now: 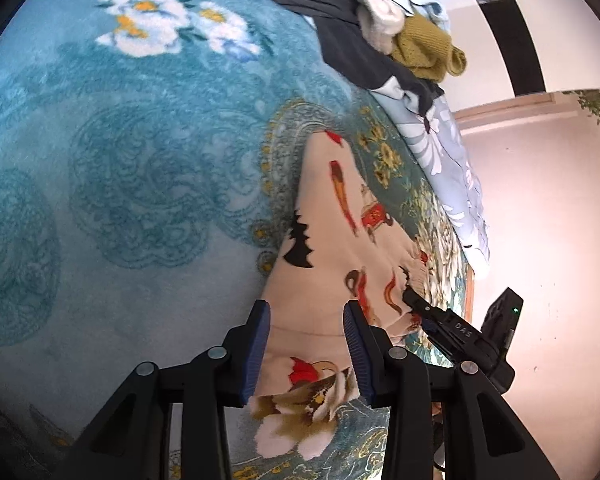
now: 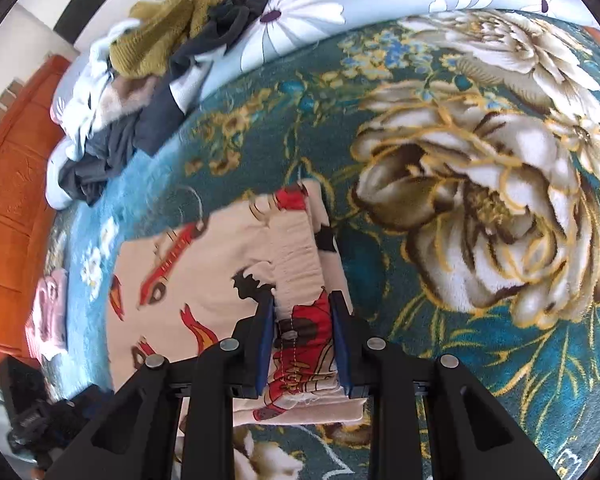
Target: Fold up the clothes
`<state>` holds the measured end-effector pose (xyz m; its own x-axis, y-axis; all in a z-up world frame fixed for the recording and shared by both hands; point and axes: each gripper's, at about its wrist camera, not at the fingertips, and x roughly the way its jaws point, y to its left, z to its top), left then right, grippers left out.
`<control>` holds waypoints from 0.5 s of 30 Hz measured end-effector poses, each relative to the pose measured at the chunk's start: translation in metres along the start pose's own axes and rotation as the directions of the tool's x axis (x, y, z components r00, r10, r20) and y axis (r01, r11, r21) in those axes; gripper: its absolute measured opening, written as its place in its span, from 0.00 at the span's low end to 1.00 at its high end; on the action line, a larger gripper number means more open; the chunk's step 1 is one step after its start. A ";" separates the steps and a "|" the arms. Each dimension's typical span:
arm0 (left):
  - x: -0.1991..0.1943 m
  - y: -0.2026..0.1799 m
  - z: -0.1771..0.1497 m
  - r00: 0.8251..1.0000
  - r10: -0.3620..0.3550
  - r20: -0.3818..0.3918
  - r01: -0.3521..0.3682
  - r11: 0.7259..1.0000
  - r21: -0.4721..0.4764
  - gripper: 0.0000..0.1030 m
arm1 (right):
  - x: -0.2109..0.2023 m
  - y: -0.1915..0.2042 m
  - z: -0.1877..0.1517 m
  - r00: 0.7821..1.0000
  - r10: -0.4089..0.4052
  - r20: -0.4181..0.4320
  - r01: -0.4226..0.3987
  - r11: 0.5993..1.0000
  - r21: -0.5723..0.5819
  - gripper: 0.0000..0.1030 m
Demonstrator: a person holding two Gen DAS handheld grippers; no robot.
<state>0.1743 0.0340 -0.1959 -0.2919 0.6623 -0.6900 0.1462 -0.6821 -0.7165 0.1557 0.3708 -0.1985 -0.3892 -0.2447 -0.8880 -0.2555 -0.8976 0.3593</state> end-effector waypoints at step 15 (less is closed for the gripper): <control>0.059 -0.056 0.032 0.982 0.173 -0.075 -0.148 0.953 0.266 0.41 | -0.009 0.041 0.001 1.000 0.000 0.016 0.003 0.978 -0.207 0.32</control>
<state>0.1184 0.1011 -0.1930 -0.1899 0.5556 -0.8095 -0.0689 -0.8300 -0.5535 0.1474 0.3365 -0.1753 -0.4031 -0.2393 -0.8833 -0.0678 -0.9548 0.2896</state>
